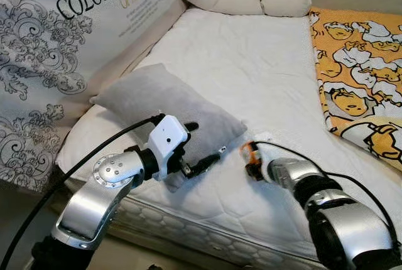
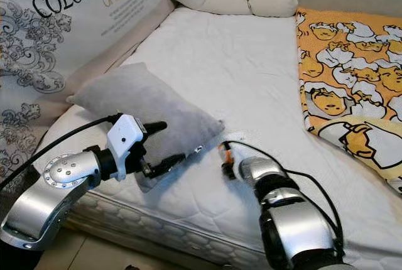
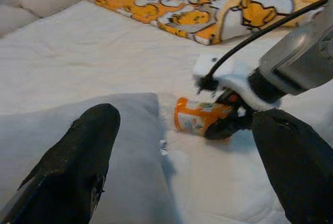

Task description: Clean up the room

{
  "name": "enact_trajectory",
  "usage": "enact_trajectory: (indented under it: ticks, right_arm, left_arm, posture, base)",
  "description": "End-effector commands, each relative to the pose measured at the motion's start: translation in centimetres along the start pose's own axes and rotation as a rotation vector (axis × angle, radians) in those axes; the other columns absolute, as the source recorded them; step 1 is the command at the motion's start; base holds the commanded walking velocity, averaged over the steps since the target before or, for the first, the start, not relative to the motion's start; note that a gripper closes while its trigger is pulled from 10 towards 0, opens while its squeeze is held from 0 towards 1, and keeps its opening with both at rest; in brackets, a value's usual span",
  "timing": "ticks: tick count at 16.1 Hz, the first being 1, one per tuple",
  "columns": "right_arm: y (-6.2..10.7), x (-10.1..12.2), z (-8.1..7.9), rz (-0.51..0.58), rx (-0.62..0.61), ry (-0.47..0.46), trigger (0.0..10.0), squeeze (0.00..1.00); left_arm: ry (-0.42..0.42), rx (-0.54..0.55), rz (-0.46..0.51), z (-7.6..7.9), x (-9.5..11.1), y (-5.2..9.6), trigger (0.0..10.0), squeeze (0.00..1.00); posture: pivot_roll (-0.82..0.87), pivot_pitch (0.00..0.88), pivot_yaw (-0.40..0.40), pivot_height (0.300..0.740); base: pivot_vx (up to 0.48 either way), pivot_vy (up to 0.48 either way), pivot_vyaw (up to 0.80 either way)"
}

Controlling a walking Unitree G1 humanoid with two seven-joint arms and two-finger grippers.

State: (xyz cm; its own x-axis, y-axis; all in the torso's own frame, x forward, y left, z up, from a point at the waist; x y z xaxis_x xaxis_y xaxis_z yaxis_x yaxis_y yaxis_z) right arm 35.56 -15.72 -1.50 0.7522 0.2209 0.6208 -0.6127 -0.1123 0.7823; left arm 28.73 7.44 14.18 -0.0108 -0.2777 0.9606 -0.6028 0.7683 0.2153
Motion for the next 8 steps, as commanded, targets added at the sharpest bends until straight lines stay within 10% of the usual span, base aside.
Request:
enact_trajectory:
  ticks: [1, 3, 7, 8]
  right_arm:
    - [0.8, 1.9, 1.9, 0.099, -0.051, -0.074, 0.0, 0.00]
    - [2.1, 3.5, 3.4, 0.251, -0.110, -0.145, 0.0, 0.00]
    - [10.9, 8.1, 5.0, 0.875, -0.207, -0.313, 0.0, 0.00]
    - [12.3, 8.5, 4.6, 0.957, -0.166, -0.365, 2.6, 0.00]
  left_arm:
    - [-0.011, 0.051, -0.003, -0.7, -0.4, 0.3, 10.0, 0.00]
    - [-0.007, 0.112, 0.016, -1.3, -0.5, 0.6, 10.0, 0.00]
    - [0.036, 0.341, 0.053, -3.4, -0.8, 1.3, 10.0, 0.00]
    - [0.056, 0.384, 0.067, -3.8, -0.7, 1.6, 10.0, 0.00]
  posture:
    - [-0.04, 0.000, 0.006, 0.740]
    - [-0.06, 0.000, 0.022, 0.740]
    - [-0.10, 0.000, 0.058, 0.740]
    - [-0.10, 0.000, 0.072, 0.740]
  base:
    - [0.000, 0.000, 0.00]
    - [0.000, 0.000, 0.00]
    - [0.000, 0.000, 0.00]
    - [0.000, 0.000, 0.00]
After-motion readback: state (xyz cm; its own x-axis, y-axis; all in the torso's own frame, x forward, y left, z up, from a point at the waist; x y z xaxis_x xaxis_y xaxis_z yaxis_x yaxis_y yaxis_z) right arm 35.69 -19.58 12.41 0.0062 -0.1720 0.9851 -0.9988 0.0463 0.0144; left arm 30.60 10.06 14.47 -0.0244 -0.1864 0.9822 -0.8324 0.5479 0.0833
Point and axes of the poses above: a point about 5 cm out from each wrist's last joint towards the gripper, its own y axis pointing back from the gripper into the wrist, its own x axis along the axis of the wrist's last joint, z = x × y, the point moved 5 cm from there along -y, pointing out of the wrist towards the gripper, and after that the axes turned 2 degrees about y, right-handed, at the moved point
